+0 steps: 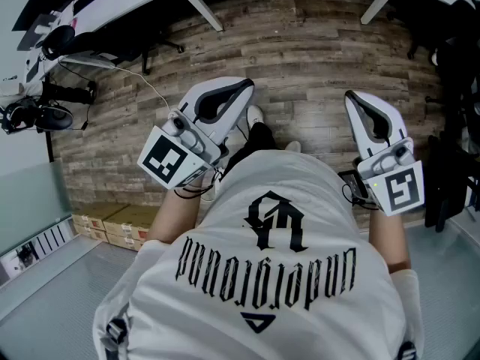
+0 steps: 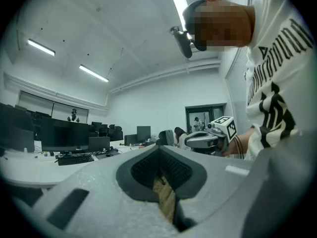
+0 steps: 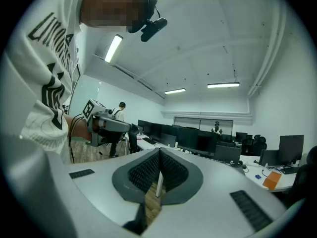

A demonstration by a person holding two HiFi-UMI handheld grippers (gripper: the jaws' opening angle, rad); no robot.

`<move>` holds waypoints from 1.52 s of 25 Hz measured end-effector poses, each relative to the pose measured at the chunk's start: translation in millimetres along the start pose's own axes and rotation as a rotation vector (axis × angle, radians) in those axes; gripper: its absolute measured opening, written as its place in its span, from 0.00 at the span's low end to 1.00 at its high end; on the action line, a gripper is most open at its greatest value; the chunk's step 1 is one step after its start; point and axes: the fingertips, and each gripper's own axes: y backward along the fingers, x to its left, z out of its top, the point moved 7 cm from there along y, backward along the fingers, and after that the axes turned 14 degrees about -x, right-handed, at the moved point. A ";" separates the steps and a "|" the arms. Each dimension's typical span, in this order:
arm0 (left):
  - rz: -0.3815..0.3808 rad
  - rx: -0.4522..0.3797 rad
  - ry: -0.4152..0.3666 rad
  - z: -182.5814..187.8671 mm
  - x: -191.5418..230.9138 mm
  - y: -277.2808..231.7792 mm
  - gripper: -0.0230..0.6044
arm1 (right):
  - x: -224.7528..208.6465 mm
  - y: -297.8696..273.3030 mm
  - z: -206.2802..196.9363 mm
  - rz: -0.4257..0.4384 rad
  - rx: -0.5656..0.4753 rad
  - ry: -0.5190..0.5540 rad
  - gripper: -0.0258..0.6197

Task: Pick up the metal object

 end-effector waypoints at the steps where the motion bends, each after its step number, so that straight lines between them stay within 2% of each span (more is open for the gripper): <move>1: 0.002 0.000 0.000 -1.8 1.9 -1.5 0.06 | -1.4 -2.5 -2.1 0.002 -0.002 -0.002 0.06; 13: 0.002 0.003 0.017 -14.7 46.7 -7.8 0.06 | -13.8 -51.7 -19.7 0.012 0.001 -0.009 0.06; 19: -0.013 -0.002 0.016 -14.2 103.6 -5.3 0.06 | -27.4 -102.4 -25.9 -0.015 -0.002 0.000 0.06; 28: -0.056 0.000 0.005 6.6 199.9 4.9 0.06 | -43.7 -199.3 -24.1 -0.076 -0.015 -0.027 0.06; 33: -0.050 0.004 0.016 8.6 232.7 19.2 0.06 | -36.3 -233.3 -29.8 -0.067 0.003 -0.045 0.06; 38: -0.028 0.015 0.022 0.7 247.0 17.1 0.06 | -46.2 -248.5 -40.2 -0.047 0.003 -0.051 0.06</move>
